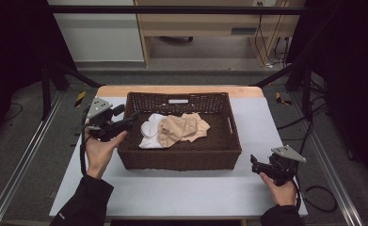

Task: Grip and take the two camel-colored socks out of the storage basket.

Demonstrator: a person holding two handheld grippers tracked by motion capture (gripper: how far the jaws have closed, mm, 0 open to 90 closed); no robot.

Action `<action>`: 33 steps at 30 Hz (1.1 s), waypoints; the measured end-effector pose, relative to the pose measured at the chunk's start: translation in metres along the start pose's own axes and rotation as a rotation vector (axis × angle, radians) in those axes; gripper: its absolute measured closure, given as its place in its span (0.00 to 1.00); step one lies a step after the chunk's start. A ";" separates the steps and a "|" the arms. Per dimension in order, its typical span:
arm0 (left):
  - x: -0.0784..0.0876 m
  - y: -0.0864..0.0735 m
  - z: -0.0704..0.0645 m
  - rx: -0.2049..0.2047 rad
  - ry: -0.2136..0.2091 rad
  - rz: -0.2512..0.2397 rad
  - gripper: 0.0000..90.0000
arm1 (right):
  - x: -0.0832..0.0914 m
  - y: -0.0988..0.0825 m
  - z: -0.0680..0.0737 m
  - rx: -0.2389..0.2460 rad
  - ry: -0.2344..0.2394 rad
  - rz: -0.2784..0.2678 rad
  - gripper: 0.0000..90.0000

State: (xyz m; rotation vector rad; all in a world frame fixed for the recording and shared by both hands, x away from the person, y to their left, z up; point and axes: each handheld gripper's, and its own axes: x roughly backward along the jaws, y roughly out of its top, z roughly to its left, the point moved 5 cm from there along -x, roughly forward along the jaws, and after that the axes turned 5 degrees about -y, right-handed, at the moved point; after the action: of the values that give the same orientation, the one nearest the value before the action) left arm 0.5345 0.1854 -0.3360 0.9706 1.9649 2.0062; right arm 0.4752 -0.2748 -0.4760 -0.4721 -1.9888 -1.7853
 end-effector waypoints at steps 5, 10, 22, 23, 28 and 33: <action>-0.013 0.004 -0.005 -0.036 0.012 0.022 0.42 | 0.000 0.000 0.000 0.000 0.000 0.000 0.05; -0.033 0.008 -0.011 -0.066 0.012 0.044 0.42 | 0.000 0.001 -0.001 -0.001 -0.007 -0.007 0.05; -0.076 0.007 -0.015 -0.079 0.005 0.057 0.43 | 0.000 0.001 -0.001 -0.001 -0.004 -0.003 0.05; -0.079 0.006 -0.015 -0.078 0.003 0.062 0.43 | 0.000 0.001 -0.001 -0.002 -0.004 -0.003 0.05; -0.094 -0.002 -0.016 -0.081 0.004 0.093 0.43 | -0.001 0.001 -0.001 -0.004 -0.003 -0.001 0.05; -0.110 -0.012 -0.015 -0.070 -0.003 0.120 0.42 | -0.002 0.001 -0.001 -0.006 -0.004 0.001 0.05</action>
State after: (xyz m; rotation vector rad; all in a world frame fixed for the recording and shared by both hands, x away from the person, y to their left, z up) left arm 0.6074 0.1142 -0.3823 1.0985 1.8625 2.1187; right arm 0.4772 -0.2759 -0.4759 -0.4785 -1.9859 -1.7917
